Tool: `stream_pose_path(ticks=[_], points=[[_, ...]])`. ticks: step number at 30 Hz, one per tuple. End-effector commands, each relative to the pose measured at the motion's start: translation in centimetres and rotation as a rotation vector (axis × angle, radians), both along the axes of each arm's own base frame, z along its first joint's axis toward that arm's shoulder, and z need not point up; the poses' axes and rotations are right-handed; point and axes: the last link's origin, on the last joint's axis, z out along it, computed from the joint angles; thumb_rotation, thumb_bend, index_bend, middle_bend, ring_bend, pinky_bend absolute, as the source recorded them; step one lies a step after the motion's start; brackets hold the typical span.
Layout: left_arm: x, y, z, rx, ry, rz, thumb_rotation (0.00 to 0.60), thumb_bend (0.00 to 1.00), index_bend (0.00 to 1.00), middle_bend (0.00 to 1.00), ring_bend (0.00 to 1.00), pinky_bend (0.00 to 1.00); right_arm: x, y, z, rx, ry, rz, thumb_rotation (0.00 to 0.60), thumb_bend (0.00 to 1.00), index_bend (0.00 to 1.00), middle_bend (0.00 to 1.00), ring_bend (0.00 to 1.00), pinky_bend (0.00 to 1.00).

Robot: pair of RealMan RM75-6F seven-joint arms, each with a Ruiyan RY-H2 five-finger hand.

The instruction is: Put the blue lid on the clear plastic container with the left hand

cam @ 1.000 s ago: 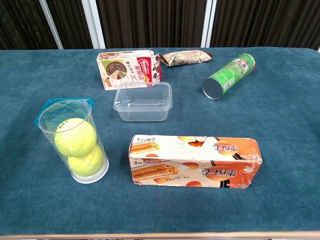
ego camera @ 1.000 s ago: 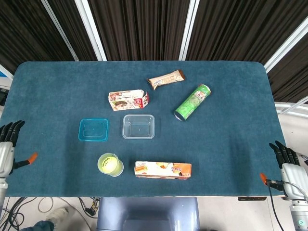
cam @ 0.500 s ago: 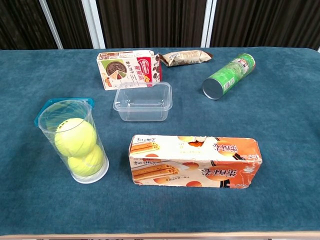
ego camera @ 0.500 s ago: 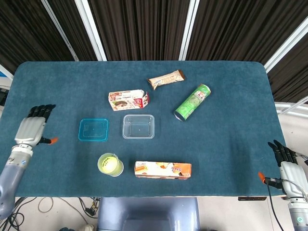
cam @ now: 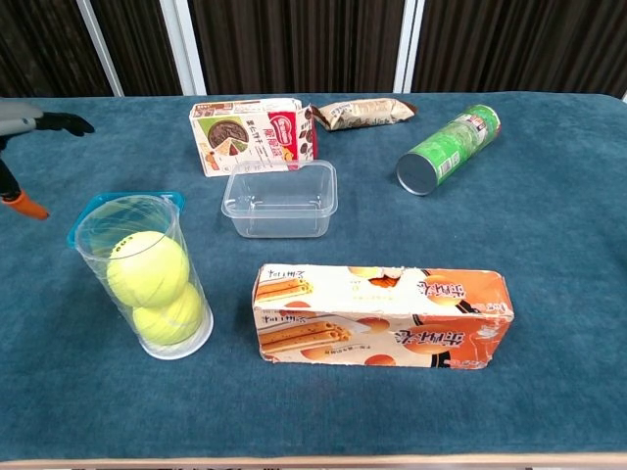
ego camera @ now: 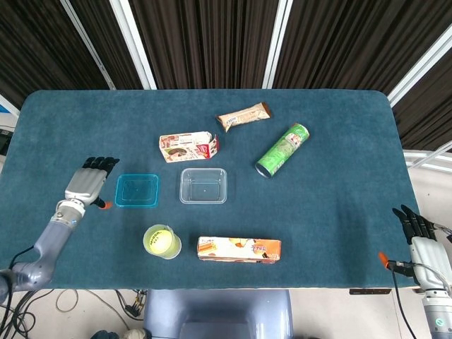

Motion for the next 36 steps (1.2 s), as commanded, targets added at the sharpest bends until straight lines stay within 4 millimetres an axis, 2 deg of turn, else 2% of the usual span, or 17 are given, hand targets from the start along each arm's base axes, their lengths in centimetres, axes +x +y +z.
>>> stream_pose_path(ticks=[1,4,12,36], points=[[0.4,0.6,-1.2,-0.021,0.019,-0.003,0.6,0.06,0.0,0.03,0.0,0.0,0.0,0.0,0.0,0.0,0.0,0.0,0.6,0.29,0.1,0.0,0.0,0.0],[0.9,1.1,-2.4,-0.029,0.038,-0.011,0.6,0.06,0.0,0.03,0.0,0.0,0.0,0.0,0.0,0.001,0.0,-0.002,0.6,0.29,0.1,0.0,0.0,0.0],[1.3,1.3,-3.7,-0.033,0.074,-0.021,0.6,0.06,0.0,0.03,0.0,0.0,0.0,0.1,0.0,0.003,0.002,0.002,0.6,0.29,0.1,0.0,0.0,0.0],[2.1,1.5,-6.4,-0.089,0.106,-0.021,0.6,0.06,0.0,0.05,0.0,0.0,-0.1,0.0,0.0,0.002,0.004,0.0,0.6,0.29,0.1,0.0,0.0,0.0]])
